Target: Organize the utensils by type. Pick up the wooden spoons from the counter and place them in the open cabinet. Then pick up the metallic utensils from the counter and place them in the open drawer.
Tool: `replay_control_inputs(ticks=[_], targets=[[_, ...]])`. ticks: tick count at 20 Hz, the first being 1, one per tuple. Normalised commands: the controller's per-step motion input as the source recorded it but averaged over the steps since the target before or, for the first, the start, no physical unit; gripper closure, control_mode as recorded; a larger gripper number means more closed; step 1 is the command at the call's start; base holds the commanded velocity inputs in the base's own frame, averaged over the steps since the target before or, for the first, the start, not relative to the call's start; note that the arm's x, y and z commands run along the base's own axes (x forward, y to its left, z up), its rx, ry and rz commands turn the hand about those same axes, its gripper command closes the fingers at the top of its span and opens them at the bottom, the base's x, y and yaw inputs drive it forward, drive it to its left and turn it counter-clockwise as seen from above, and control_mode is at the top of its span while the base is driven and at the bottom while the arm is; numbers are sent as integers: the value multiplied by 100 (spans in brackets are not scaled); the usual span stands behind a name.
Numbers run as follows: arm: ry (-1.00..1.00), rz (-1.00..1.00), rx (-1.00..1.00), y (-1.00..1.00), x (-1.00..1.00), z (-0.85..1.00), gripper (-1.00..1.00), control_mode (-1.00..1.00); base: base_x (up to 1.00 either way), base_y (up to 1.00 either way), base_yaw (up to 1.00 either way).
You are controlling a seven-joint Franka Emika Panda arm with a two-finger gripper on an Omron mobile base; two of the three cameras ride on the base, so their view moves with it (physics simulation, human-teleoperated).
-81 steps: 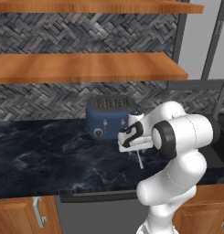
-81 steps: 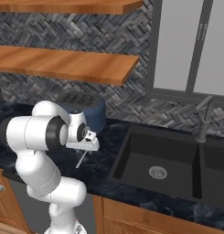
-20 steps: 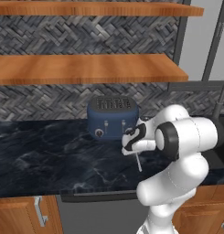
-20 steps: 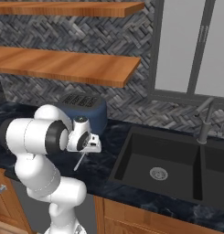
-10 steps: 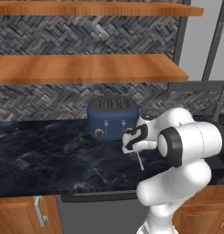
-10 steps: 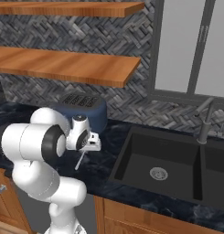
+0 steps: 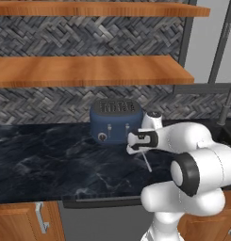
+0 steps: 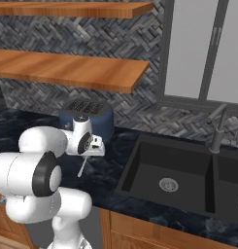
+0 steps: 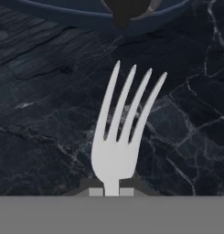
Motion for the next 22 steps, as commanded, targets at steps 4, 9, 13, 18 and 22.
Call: replay_control_inputs(ticks=[4, 9, 13, 18, 22], targets=[[0, -1, 0, 6, -8, 35, 100, -100, 0, 0, 0], [0, 0, 0, 0, -4, 16, 100, -100, 0, 0, 0], [0, 0, 0, 0, -7, 12, 100, -100, 0, 0, 0], [0, 0, 0, 0, -1, 0, 100, -100, 0, 0, 0], [0, 0, 0, 0, 0, 0, 100, -100, 0, 0, 0]])
